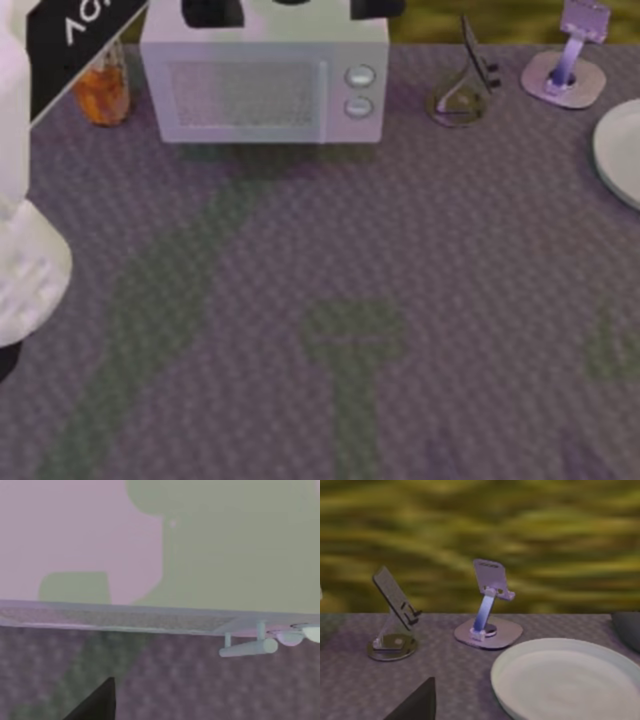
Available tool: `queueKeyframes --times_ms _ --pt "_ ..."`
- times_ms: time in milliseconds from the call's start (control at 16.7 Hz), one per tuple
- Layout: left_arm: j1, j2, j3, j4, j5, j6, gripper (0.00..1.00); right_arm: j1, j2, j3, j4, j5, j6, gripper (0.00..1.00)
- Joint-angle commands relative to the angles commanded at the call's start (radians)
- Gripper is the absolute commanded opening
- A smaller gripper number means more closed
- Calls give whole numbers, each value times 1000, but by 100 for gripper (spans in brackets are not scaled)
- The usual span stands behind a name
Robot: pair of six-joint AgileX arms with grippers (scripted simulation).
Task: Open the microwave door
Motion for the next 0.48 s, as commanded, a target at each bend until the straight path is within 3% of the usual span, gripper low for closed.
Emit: queueKeyframes --times_ms 480 --pt "-20 93 78 -50 -13 -20 100 0 0 0 0 0 0 100"
